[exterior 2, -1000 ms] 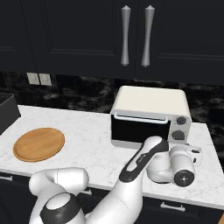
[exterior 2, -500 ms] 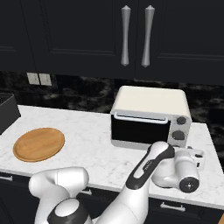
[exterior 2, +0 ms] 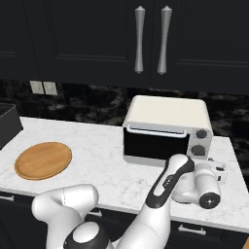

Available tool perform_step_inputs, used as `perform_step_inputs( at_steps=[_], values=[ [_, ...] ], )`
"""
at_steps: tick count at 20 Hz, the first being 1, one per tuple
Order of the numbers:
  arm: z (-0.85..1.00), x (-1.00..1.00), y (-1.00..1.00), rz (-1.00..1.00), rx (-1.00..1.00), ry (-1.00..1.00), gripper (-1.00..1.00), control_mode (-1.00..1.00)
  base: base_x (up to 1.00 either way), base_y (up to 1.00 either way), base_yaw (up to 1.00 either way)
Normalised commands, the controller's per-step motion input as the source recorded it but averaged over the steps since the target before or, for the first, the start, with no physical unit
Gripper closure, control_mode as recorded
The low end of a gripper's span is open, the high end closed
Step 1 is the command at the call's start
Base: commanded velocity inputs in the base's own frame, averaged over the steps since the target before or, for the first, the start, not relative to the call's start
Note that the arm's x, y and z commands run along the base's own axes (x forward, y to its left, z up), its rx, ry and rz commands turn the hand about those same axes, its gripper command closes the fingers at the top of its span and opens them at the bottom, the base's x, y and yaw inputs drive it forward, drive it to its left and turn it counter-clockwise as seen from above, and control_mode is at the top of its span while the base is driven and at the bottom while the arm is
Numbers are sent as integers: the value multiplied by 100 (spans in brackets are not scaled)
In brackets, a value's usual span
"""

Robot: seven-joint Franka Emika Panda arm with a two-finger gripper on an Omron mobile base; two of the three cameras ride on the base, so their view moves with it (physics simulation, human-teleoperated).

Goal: Pick up the kebab skewer and baguette bread, and place them inside the toaster oven. Close the toaster oven door and start by setting the timer.

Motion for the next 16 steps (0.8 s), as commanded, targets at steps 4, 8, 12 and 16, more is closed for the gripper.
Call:
perform_step_inputs(
  at_steps=[4,8,12,16],
  values=[
    [-1,34,0,0,2,-11,-100,-100,0,0,0],
    [-9,21,0,0,1,-8,-100,-100,0,0,0],
    [-7,5,0,0,0,0,-100,-100,0,0,0],
    [-1,20,0,0,0,0,-100,-100,0,0,0]
  ],
)
